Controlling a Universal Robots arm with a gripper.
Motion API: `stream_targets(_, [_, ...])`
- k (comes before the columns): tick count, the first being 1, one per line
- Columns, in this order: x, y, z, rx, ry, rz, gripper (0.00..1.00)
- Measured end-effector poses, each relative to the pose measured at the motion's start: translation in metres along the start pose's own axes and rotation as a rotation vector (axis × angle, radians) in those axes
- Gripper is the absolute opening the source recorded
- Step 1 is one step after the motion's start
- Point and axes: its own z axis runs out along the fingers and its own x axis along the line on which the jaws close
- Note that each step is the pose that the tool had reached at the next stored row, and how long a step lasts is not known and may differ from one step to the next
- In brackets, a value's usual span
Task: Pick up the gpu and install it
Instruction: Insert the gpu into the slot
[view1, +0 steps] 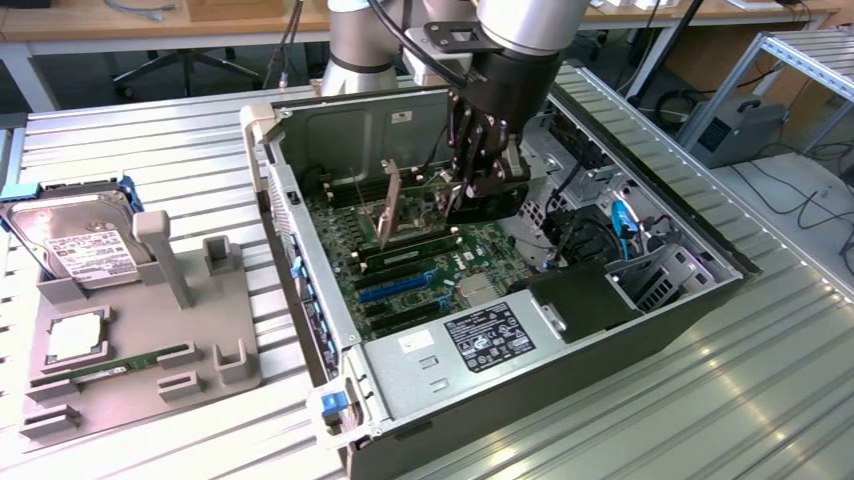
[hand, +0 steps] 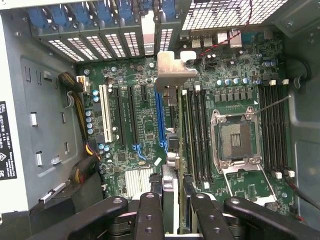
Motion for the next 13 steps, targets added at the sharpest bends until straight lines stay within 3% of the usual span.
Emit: stream_targets(13, [0.0026,0.0004,0.0024,0.0000,0.0000,0.000,0.27])
